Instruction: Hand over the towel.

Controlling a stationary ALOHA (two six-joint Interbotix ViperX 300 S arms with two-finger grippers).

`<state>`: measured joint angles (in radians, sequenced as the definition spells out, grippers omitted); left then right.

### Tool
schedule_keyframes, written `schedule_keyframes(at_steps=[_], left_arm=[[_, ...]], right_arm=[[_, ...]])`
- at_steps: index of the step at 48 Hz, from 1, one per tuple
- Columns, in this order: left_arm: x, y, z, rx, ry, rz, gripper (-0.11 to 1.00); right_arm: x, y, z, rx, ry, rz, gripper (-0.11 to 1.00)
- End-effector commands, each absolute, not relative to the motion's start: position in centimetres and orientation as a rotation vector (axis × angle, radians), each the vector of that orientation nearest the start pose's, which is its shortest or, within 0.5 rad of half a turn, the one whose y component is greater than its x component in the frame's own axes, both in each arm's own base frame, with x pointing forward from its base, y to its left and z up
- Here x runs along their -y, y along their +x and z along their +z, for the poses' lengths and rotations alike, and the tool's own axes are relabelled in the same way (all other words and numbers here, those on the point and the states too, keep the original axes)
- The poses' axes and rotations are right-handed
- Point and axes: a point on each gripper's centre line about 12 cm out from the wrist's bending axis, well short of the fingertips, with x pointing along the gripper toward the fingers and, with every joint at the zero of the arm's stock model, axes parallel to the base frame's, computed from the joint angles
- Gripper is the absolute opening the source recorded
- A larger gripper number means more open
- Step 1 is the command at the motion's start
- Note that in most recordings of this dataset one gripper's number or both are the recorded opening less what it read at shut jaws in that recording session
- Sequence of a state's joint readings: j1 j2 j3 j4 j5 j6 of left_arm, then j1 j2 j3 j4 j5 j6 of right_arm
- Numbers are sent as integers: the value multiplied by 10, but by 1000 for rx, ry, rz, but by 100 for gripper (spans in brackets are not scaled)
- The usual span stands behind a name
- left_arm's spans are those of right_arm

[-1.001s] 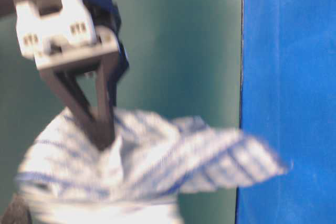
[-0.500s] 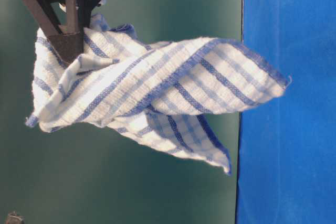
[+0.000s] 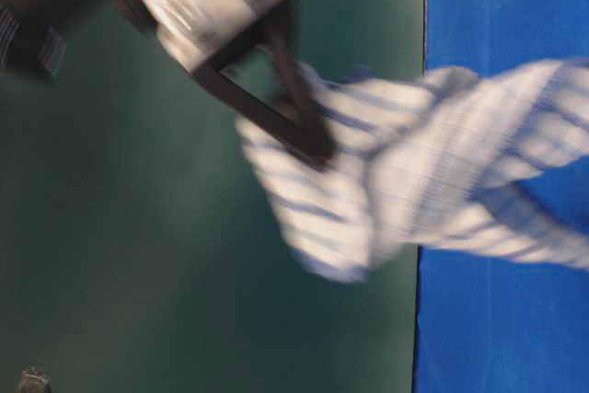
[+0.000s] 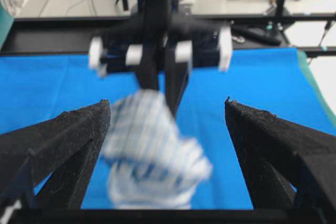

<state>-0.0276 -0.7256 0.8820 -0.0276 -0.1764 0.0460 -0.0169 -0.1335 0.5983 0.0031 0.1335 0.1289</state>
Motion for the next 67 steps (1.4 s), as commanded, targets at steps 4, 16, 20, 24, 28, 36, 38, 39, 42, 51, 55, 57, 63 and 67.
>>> schedule_keyframes(at_steps=[4,16,20,24,28,36,38,39,42,51,55,57,63,67], left_arm=[[7,261,352,40,17,-25,93],[7,261,352,38,17,-25,93],[7,261,351,37,17,-25,93],[7,261,350,35,17,-25,93],[7,261,350,34,17,-25,93],[7,261,348,31,17,-25,93],[7,261,348,31,17,-25,93],[7,261,348,31,17,-25,93],[7,261,348,31,17,-25,93],[7,261,348,31,17,-25,93],[7,261,347,28,17,-25,93],[8,261,347,28,18,-27,93],[8,260,346,23,15,-28,93],[8,260,346,23,17,-28,93]], right_arm=[[16,416,211,-772,101,-79,4],[29,440,151,-940,100,-110,4],[30,442,146,-949,100,-112,4],[29,442,145,-949,100,-110,4],[29,441,145,-950,98,-110,4],[29,442,145,-952,104,-113,5],[29,442,145,-952,107,-114,5],[30,442,145,-952,108,-116,5],[30,441,147,-947,109,-116,20],[29,430,173,-904,108,-115,70],[27,421,194,-862,108,-112,70],[26,416,205,-835,107,-109,69],[22,394,244,-723,104,-96,70],[18,378,267,-632,97,-83,70]])
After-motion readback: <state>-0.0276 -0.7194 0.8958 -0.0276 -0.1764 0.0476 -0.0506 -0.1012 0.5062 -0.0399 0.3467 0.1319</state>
